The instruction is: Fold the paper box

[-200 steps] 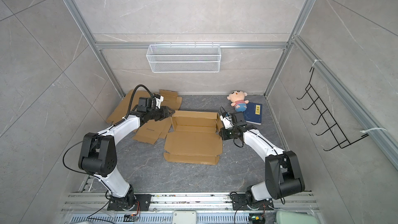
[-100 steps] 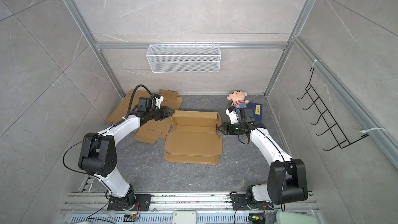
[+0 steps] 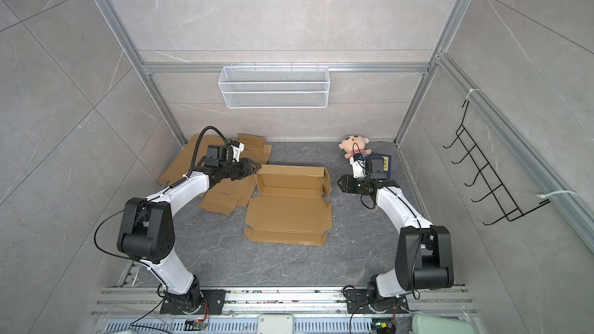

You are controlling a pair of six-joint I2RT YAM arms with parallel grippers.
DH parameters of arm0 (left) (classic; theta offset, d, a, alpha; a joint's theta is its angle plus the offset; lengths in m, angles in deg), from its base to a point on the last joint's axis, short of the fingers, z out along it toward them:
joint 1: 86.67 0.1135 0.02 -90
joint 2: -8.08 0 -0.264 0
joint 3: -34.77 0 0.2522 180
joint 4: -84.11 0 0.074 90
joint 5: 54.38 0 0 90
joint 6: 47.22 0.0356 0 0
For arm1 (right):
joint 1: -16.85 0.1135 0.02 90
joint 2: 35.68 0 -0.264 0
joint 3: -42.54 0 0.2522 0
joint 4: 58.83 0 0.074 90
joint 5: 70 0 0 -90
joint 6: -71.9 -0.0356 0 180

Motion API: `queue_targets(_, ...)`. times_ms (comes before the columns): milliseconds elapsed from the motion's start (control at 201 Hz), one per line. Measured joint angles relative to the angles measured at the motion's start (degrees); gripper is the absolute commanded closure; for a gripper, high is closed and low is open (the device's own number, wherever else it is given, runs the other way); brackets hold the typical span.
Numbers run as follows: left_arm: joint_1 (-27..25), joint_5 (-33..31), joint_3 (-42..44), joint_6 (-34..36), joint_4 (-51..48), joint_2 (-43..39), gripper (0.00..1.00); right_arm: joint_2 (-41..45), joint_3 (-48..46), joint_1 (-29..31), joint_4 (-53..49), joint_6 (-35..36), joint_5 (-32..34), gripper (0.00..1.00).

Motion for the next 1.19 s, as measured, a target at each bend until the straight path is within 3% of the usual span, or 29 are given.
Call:
queue_targets(254,0.0,0.0,0.0,0.0,0.04,0.02,0.54,-2.75,0.0,5.84,0.37,6.54,2.01,0.41)
queue_targets(458,0.0,0.0,0.0,0.0,0.83,0.31,0.54,-4.74,-0.17,11.32,5.42,7.72,4.59,0.35)
queue_targets(757,0.0,0.42,-0.02,0.0,1.51,0.66,0.54,-7.02,-3.48,16.68,21.33,7.3,17.0,0.32)
queue_targets(966,0.0,1.01,-0.02,-0.02,1.53,0.79,0.54,-10.12,-3.45,19.85,29.53,9.68,26.91,0.4)
queue_targets(1195,0.0,1.18,-0.02,-0.02,1.92,1.03,0.54,-15.15,0.96,21.68,30.34,11.43,35.78,0.63)
